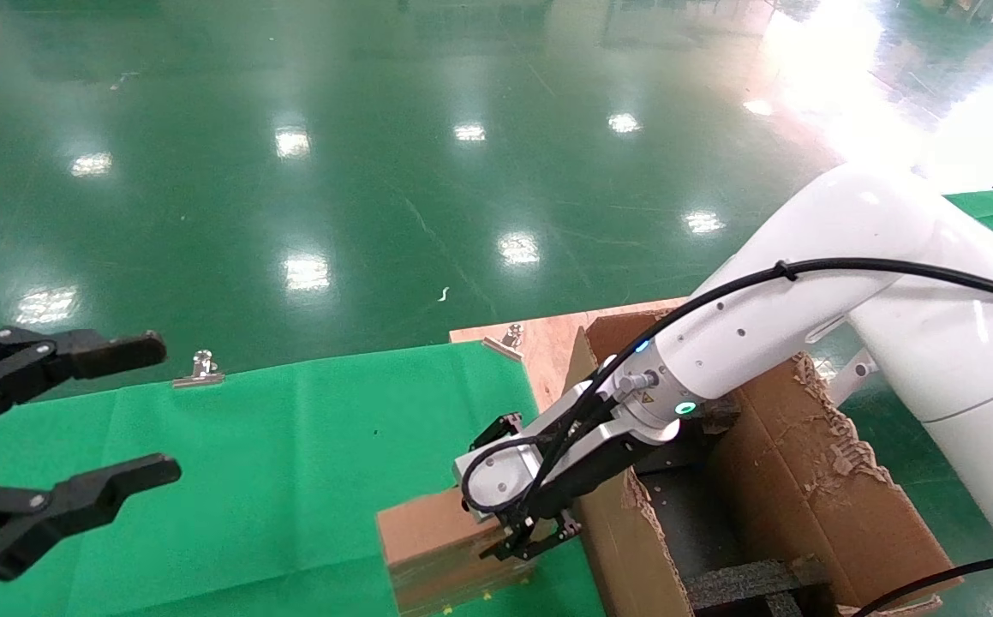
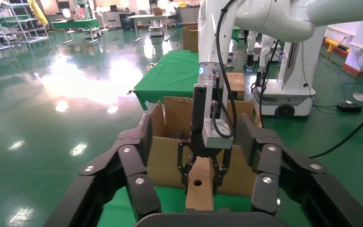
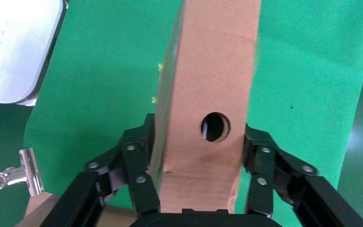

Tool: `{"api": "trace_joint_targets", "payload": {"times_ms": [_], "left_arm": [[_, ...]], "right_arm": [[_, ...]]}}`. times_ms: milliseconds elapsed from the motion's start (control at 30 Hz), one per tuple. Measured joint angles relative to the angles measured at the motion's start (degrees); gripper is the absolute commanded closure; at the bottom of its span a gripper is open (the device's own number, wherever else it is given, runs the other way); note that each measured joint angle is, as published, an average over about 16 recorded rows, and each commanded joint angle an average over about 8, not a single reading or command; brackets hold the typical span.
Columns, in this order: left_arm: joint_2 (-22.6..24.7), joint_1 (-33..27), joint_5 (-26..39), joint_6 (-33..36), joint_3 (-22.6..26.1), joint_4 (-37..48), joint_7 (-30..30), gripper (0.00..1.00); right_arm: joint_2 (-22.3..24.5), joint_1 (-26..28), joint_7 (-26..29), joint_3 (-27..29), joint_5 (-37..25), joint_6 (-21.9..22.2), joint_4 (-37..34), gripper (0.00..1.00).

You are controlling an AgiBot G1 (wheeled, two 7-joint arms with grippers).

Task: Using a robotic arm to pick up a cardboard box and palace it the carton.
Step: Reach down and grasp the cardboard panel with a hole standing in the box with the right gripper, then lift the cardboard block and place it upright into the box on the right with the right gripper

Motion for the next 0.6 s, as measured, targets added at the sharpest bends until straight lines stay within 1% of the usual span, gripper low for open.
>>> {"api": "trace_joint_targets", "payload": {"times_ms": [367, 500, 600], "left_arm": [[0.0, 0.0, 0.0, 0.0, 0.0, 0.0, 0.0, 0.0], [0.0, 0.0, 0.0, 0.0, 0.0, 0.0, 0.0, 0.0], [0.0, 0.0, 0.0, 0.0, 0.0, 0.0, 0.0, 0.0]], "right_arm": [[0.2, 0.5, 0.2, 0.2, 0.6, 0.0, -0.4, 1.0], [0.6, 2.1, 0.2, 0.6, 1.7, -0.2, -1.4, 1.0], [1.0, 4.4, 0.0, 0.7, 2.9, -0.4, -2.8, 1.0]]}}
